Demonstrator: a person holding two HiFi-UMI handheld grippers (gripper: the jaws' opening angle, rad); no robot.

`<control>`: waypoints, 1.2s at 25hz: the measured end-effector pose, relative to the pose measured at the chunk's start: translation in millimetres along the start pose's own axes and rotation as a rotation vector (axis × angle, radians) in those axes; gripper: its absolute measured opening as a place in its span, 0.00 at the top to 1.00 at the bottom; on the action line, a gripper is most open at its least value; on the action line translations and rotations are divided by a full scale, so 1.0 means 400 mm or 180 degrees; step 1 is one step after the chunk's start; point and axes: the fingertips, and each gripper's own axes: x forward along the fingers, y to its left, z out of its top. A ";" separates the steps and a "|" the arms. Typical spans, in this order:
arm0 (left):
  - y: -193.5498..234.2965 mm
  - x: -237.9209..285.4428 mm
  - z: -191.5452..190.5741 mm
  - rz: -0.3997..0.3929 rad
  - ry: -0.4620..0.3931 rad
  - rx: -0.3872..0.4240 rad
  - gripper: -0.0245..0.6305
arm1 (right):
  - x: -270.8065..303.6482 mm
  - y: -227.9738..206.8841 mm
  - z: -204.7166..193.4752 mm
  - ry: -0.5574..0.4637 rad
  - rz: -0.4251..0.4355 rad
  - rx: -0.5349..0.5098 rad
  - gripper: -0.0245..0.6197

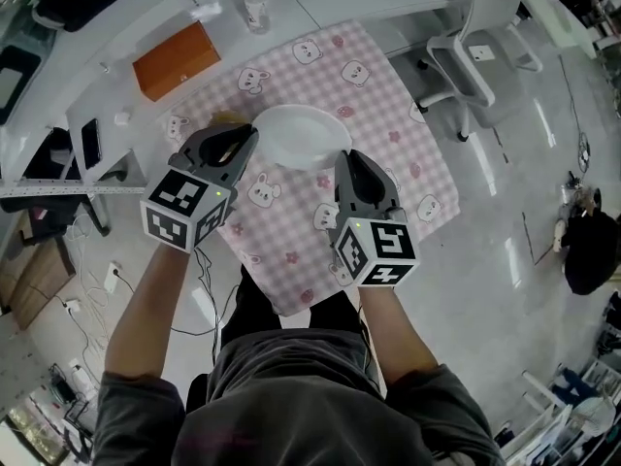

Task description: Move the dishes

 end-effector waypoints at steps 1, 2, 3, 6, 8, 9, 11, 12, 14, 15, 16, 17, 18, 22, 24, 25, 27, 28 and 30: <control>-0.012 -0.002 -0.002 0.0035 -0.0006 -0.0022 0.92 | -0.009 -0.005 0.000 0.0006 0.0033 -0.0027 0.90; -0.026 0.001 -0.004 0.0068 -0.0009 -0.0049 0.92 | -0.018 -0.015 0.000 0.0015 0.0063 -0.0054 0.90; -0.042 0.005 -0.005 0.0100 -0.0009 -0.0080 0.92 | -0.028 -0.027 0.000 0.0028 0.0091 -0.0078 0.90; -0.086 0.018 -0.016 0.0190 -0.0004 -0.0179 0.92 | -0.050 -0.062 -0.008 0.0073 0.0177 -0.0123 0.90; -0.107 0.019 -0.031 0.0225 0.0013 -0.0228 0.92 | -0.060 -0.074 -0.019 0.0108 0.0218 -0.0142 0.90; -0.117 0.017 -0.042 0.0232 0.0026 -0.0252 0.92 | -0.066 -0.076 -0.026 0.0127 0.0229 -0.0152 0.90; -0.133 0.008 -0.067 0.0233 0.0051 -0.0301 0.92 | -0.077 -0.074 -0.044 0.0165 0.0234 -0.0164 0.90; -0.139 0.002 -0.081 0.0225 0.0061 -0.0328 0.92 | -0.081 -0.072 -0.055 0.0186 0.0228 -0.0168 0.90; -0.151 -0.004 -0.110 0.0189 0.0074 -0.0403 0.92 | -0.087 -0.069 -0.077 0.0229 0.0202 -0.0181 0.90; -0.158 -0.005 -0.122 0.0166 0.0079 -0.0447 0.92 | -0.090 -0.070 -0.087 0.0251 0.0183 -0.0187 0.90; -0.165 -0.004 -0.134 0.0142 0.0087 -0.0488 0.92 | -0.093 -0.072 -0.096 0.0274 0.0162 -0.0189 0.90; -0.172 -0.003 -0.147 0.0118 0.0101 -0.0527 0.92 | -0.097 -0.075 -0.104 0.0297 0.0135 -0.0189 0.90; -0.180 -0.001 -0.161 0.0089 0.0120 -0.0561 0.92 | -0.103 -0.078 -0.113 0.0320 0.0101 -0.0190 0.90; -0.212 -0.019 -0.236 -0.0056 0.0184 -0.0665 0.92 | -0.140 -0.063 -0.171 0.0420 -0.0053 -0.0194 0.90; -0.223 -0.028 -0.270 -0.0107 0.0198 -0.0719 0.92 | -0.155 -0.053 -0.205 0.0464 -0.0114 -0.0184 0.90; -0.227 -0.029 -0.285 -0.0128 0.0207 -0.0746 0.92 | -0.160 -0.051 -0.221 0.0484 -0.0142 -0.0176 0.90; -0.235 -0.025 -0.308 -0.0173 0.0223 -0.0780 0.92 | -0.167 -0.054 -0.249 0.0530 -0.0191 -0.0145 0.90; -0.238 -0.023 -0.317 -0.0198 0.0232 -0.0788 0.92 | -0.172 -0.056 -0.262 0.0556 -0.0214 -0.0127 0.90; -0.246 -0.020 -0.337 -0.0252 0.0261 -0.0802 0.92 | -0.183 -0.057 -0.289 0.0608 -0.0259 -0.0093 0.90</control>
